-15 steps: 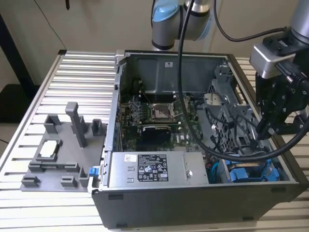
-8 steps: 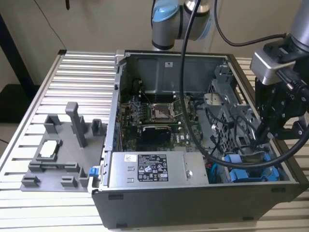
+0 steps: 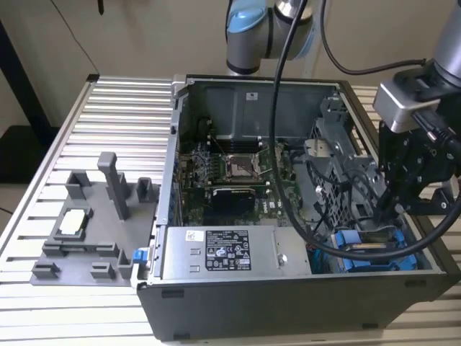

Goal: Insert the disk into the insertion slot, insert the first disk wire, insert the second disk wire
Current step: 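Insert the first disk wire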

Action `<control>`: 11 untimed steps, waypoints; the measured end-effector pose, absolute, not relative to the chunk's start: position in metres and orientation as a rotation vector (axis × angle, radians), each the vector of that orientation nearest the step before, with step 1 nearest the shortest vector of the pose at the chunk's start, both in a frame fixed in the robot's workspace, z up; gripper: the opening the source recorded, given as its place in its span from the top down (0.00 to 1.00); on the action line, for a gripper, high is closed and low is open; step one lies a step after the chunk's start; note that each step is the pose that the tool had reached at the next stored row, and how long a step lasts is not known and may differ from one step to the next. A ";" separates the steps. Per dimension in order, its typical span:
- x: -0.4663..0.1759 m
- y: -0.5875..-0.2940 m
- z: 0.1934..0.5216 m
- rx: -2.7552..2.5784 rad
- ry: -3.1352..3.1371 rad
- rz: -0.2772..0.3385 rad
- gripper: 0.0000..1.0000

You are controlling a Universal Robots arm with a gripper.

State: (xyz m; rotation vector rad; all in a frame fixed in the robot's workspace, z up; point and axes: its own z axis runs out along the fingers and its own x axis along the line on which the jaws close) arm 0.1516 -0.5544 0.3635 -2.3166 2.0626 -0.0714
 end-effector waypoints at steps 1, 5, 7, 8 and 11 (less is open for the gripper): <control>0.153 -0.554 0.363 -2.321 2.066 -0.062 0.81; 0.159 -0.554 0.361 -2.336 2.080 -0.026 0.81; 0.162 -0.555 0.361 -2.345 2.087 -0.008 0.81; 0.164 -0.555 0.361 -2.348 2.090 0.001 0.81; 0.169 -0.555 0.361 -2.358 2.099 0.024 0.81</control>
